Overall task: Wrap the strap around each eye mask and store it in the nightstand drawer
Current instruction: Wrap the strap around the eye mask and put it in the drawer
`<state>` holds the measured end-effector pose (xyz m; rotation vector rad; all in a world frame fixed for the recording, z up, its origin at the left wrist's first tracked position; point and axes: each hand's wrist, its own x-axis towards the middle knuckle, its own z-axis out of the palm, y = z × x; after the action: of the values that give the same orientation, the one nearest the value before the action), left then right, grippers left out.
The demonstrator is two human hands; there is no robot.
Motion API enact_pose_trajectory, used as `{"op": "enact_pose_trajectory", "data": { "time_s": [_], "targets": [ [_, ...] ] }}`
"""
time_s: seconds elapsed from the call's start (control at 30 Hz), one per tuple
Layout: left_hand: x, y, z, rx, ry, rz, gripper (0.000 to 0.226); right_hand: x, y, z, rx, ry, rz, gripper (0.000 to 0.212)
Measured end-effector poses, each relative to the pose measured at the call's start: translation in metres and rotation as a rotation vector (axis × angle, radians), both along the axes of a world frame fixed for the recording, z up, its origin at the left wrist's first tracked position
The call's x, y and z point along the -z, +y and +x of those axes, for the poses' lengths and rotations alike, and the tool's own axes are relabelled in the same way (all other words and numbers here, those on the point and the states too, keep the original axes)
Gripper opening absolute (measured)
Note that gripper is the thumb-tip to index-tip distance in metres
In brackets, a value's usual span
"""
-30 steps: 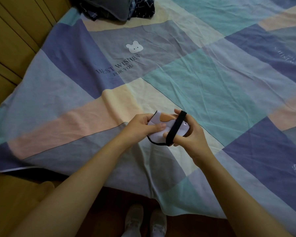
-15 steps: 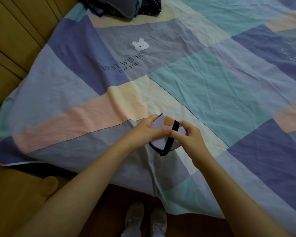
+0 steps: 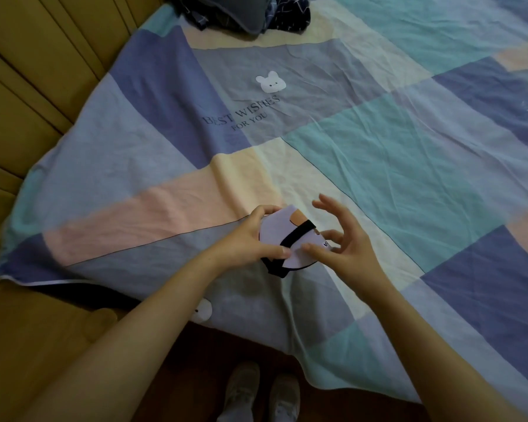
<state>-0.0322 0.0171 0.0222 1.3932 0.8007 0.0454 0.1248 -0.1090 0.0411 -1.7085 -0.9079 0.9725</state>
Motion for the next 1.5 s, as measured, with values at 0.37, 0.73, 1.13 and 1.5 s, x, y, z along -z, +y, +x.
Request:
{"op": "enact_pose_trajectory", "data": {
  "time_s": [0.37,0.73,1.13,1.5],
  "targets": [
    [-0.020,0.025,-0.058,-0.072,0.013,-0.024,0.058,-0.017,0.049,-0.034,-0.673,-0.200,0.073,0.050],
    [-0.022,-0.037,-0.160,-0.640,-0.015,-0.060,0.054,-0.019,0.063,-0.093,-1.085,-0.123,0.002,0.042],
    [0.092,-0.223,-0.290,-0.767,0.887,0.431,0.042,0.049,0.026,-0.220,-1.424,-0.112,-0.071,0.037],
    [0.187,-0.204,-0.334,-1.690,0.388,-0.262,0.074,0.119,0.009,-0.306,-1.476,-0.249,-0.052,0.046]
  ]
}}
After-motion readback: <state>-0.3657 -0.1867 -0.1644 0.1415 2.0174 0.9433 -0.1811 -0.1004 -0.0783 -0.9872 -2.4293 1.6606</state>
